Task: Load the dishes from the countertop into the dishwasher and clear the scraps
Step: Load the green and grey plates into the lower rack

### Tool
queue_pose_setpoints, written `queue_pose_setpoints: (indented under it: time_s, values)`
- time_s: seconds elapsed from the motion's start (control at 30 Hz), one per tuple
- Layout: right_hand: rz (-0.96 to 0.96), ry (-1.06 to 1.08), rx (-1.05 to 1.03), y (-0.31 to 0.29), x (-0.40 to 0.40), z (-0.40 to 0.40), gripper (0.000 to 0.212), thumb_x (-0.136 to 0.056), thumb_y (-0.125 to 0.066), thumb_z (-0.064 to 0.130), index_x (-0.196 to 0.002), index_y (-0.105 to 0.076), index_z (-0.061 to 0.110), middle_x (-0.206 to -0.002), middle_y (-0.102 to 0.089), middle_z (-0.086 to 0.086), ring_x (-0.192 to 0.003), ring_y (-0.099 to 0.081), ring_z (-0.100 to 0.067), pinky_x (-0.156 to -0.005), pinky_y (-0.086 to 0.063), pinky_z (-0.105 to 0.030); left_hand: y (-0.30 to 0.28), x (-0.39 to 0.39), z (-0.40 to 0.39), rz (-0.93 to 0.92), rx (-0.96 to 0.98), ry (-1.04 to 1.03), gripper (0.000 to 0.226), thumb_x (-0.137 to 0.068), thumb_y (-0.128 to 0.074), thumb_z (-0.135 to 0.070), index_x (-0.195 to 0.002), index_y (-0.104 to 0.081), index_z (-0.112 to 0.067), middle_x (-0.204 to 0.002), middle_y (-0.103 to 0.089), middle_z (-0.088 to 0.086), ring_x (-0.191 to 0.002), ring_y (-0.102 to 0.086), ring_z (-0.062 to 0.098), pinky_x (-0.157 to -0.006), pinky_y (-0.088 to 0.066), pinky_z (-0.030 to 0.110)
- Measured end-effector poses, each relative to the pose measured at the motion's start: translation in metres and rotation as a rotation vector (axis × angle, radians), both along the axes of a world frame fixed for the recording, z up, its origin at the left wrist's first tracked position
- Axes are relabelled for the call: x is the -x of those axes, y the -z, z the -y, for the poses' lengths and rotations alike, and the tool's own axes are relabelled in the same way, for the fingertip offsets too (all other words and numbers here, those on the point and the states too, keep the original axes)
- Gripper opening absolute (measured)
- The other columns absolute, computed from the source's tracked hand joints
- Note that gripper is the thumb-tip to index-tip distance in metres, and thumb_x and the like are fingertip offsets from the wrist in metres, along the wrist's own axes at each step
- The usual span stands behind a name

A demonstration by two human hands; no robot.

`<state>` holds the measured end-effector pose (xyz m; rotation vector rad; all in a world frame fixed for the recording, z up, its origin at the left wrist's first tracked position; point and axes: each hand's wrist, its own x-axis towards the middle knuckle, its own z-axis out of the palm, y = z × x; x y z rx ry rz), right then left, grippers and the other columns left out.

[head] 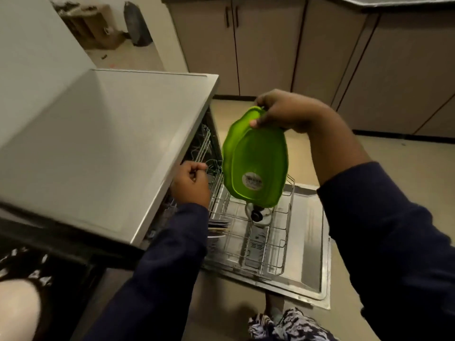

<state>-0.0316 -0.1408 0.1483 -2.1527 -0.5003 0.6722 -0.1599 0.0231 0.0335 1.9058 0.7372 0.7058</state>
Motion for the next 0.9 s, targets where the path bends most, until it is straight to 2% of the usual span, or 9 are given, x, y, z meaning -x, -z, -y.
queue_pose_setpoints:
  time_s: [0.07, 0.17, 0.23, 0.33, 0.4, 0.53, 0.63, 0.8, 0.9]
  values:
    - [-0.026, 0.034, 0.1, 0.039, -0.028, 0.0, 0.033, -0.089, -0.059, 0.008, -0.121, -0.055, 0.004, -0.11, -0.06, -0.016, -0.096, -0.06, -0.027, -0.076, -0.054, -0.039, 0.025, -0.012, 0.011, -0.07, 0.019, -0.007, 0.013, -0.08, -0.055, -0.003, -0.077, -0.065, -0.011, -0.061, -0.052, -0.004, -0.053, -0.042, 0.003, -0.053, -0.034, 0.022]
    - [-0.046, 0.043, 0.22, 0.103, -0.052, -0.009, 0.035, -0.088, -0.054, 0.003, -0.122, -0.058, 0.0, -0.115, -0.061, -0.021, -0.097, -0.059, -0.029, -0.081, -0.052, -0.04, 0.062, -0.016, 0.022, -0.172, 0.034, -0.008, 0.013, -0.082, -0.057, -0.002, -0.075, -0.063, -0.011, -0.055, -0.045, -0.008, -0.051, -0.039, 0.003, -0.051, -0.033, 0.014]
    - [-0.046, 0.085, 0.25, 0.147, -0.061, -0.017, 0.037, -0.087, -0.054, 0.005, -0.123, -0.059, 0.004, -0.121, -0.061, -0.019, -0.109, -0.057, -0.032, -0.089, -0.047, -0.037, 0.094, -0.018, 0.022, -0.238, 0.074, -0.024, 0.016, -0.082, -0.059, -0.005, -0.069, -0.059, -0.015, -0.057, -0.049, -0.003, -0.054, -0.042, 0.008, -0.057, -0.037, 0.02]
    - [-0.08, 0.201, 0.196, 0.216, -0.066, -0.03, 0.039, -0.088, -0.057, 0.012, -0.127, -0.056, 0.011, -0.129, -0.057, -0.015, -0.119, -0.051, -0.033, -0.094, -0.042, -0.034, 0.137, -0.017, 0.017, -0.314, 0.164, -0.007, 0.016, -0.077, -0.053, -0.018, -0.064, -0.053, -0.027, -0.072, -0.059, 0.005, -0.07, -0.053, 0.019, -0.071, -0.043, 0.03]
    - [-0.122, 0.28, 0.112, 0.262, -0.067, -0.04, 0.038, -0.09, -0.057, 0.013, -0.127, -0.055, 0.012, -0.13, -0.057, -0.013, -0.12, -0.051, -0.031, -0.093, -0.041, -0.031, 0.167, -0.019, 0.013, -0.376, 0.189, -0.029, 0.025, -0.082, -0.053, -0.008, -0.065, -0.053, -0.026, -0.077, -0.061, 0.005, -0.074, -0.055, 0.02, -0.073, -0.044, 0.028]
    - [-0.199, 0.462, -0.075, 0.344, -0.064, -0.052, 0.031, -0.091, -0.057, 0.011, -0.122, -0.057, 0.012, -0.121, -0.06, -0.01, -0.11, -0.054, -0.025, -0.078, -0.038, -0.025, 0.218, -0.033, 0.005, -0.415, 0.27, -0.059, 0.037, -0.084, -0.051, 0.006, -0.065, -0.052, -0.026, -0.077, -0.059, -0.002, -0.073, -0.054, 0.01, -0.073, -0.043, 0.023]
    - [-0.22, 0.481, -0.141, 0.401, -0.06, -0.062, 0.025, -0.09, -0.058, 0.01, -0.114, -0.059, 0.01, -0.105, -0.06, -0.005, -0.093, -0.051, -0.016, -0.069, -0.031, -0.02, 0.253, -0.046, 0.001, -0.43, 0.31, -0.076, 0.036, -0.086, -0.049, 0.005, -0.065, -0.052, -0.023, -0.076, -0.055, -0.01, -0.071, -0.05, -0.002, -0.06, -0.042, 0.002]
    - [-0.266, 0.466, -0.321, 0.469, -0.06, -0.075, 0.018, -0.088, -0.055, 0.0, -0.097, -0.054, 0.016, -0.08, -0.053, 0.008, -0.087, -0.05, -0.016, -0.078, -0.039, -0.028, 0.3, -0.049, -0.007, -0.406, 0.334, -0.087, 0.034, -0.085, -0.052, 0.006, -0.066, -0.053, -0.022, -0.077, -0.057, -0.007, -0.073, -0.052, -0.001, -0.061, -0.044, 0.003]
    - [-0.274, 0.493, -0.382, 0.497, -0.069, -0.084, 0.018, -0.088, -0.054, -0.001, -0.095, -0.053, 0.016, -0.08, -0.052, 0.01, -0.087, -0.048, -0.017, -0.078, -0.038, -0.031, 0.32, -0.045, -0.012, -0.402, 0.34, -0.091, 0.034, -0.083, -0.054, 0.007, -0.065, -0.055, -0.022, -0.076, -0.059, -0.007, -0.071, -0.057, -0.001, -0.063, -0.044, 0.004]
